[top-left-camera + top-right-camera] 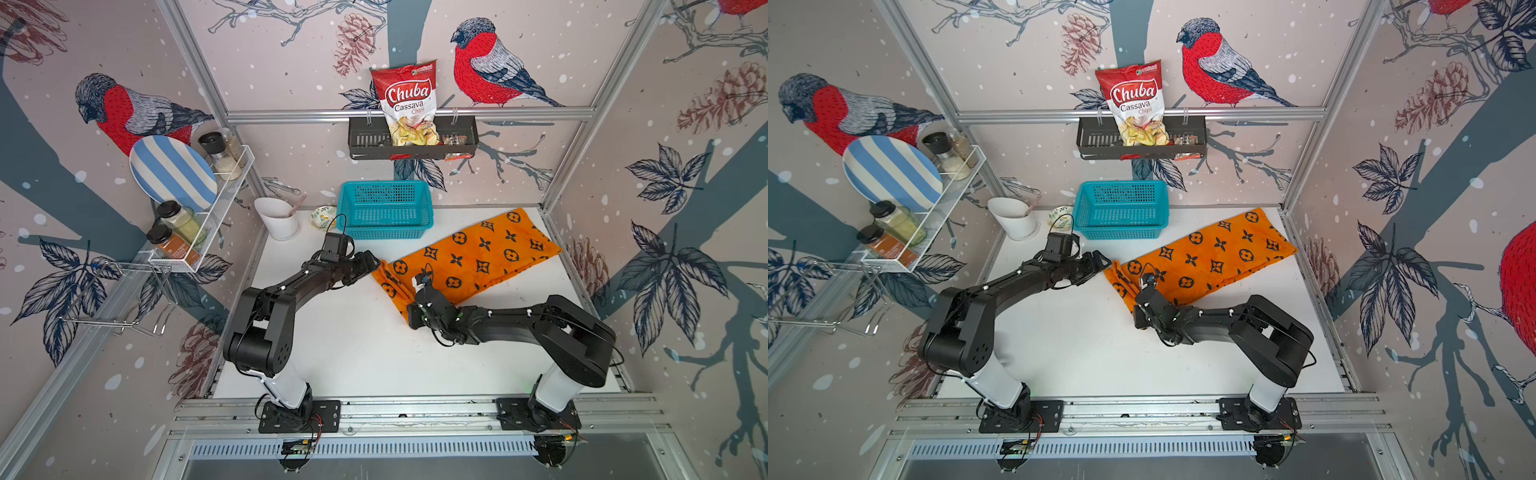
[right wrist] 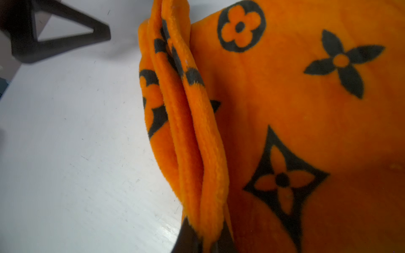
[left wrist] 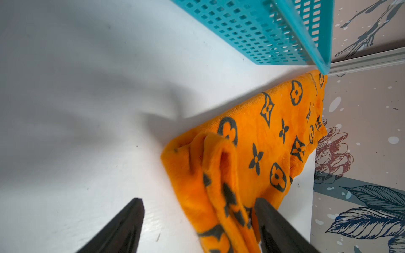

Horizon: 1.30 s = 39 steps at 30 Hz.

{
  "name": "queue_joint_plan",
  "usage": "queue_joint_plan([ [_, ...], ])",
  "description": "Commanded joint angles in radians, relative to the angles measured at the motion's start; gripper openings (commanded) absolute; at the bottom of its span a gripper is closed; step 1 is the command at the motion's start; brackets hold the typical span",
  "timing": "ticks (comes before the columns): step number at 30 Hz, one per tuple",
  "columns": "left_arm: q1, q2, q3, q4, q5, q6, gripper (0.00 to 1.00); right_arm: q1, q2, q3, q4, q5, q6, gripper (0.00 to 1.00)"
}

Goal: Roll up the pillowcase
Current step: Roll the pillowcase at the center of the board.

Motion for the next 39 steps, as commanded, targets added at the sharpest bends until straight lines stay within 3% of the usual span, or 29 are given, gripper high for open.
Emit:
queue_joint_plan([
  [1,-0.011,-0.024,-0.057,0.068,0.040,-0.069,0.81,-0.038,-0.009,-0.033,0.113,-0.145,0.087,0.00],
  [5,-0.044,-0.018,-0.108,0.142,0.052,-0.126,0.76,-0.066,-0.003,-0.056,0.153,-0.202,0.103,0.00],
  [15,-0.065,0.006,-0.071,0.104,0.023,-0.091,0.72,-0.060,0.074,-0.048,0.299,-0.371,0.192,0.00],
  [39,-0.160,0.177,0.143,0.085,0.002,-0.112,0.59,-0.149,0.063,-0.127,0.327,-0.379,0.242,0.00],
])
